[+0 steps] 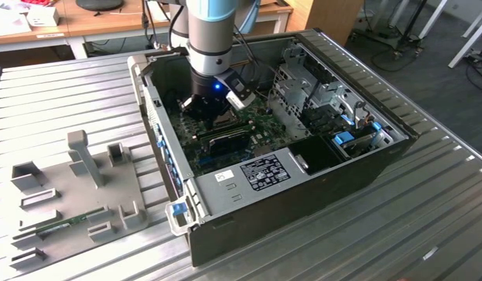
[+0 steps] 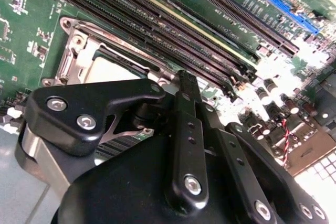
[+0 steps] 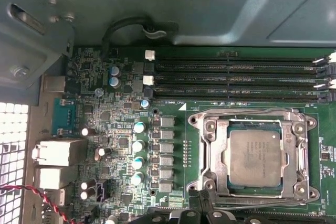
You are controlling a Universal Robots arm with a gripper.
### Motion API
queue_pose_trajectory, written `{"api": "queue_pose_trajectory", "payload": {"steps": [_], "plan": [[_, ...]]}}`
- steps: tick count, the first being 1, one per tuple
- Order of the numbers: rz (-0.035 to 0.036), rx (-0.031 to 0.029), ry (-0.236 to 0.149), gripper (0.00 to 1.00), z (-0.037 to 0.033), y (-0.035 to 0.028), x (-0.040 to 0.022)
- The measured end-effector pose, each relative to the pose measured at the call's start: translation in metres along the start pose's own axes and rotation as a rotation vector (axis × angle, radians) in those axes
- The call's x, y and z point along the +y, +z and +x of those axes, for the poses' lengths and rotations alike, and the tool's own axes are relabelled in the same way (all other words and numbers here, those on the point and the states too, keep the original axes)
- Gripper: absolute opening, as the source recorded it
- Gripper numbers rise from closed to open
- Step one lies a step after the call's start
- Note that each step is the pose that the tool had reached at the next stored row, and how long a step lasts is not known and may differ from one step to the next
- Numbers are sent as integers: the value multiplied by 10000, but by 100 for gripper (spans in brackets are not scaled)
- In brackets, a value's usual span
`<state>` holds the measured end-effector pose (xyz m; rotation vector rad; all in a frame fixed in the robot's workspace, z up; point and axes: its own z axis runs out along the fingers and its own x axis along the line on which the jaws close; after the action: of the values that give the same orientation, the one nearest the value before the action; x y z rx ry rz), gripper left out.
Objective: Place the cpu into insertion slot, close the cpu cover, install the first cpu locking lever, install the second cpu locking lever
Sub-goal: 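Install the second cpu locking lever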
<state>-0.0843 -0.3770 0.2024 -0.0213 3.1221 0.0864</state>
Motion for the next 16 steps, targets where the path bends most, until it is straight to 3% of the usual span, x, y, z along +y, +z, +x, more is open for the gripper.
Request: {"api": "queue_pose_trajectory", "payload": {"steps": [16], "plan": [[-161, -23, 1, 10, 27, 36, 19]]}}
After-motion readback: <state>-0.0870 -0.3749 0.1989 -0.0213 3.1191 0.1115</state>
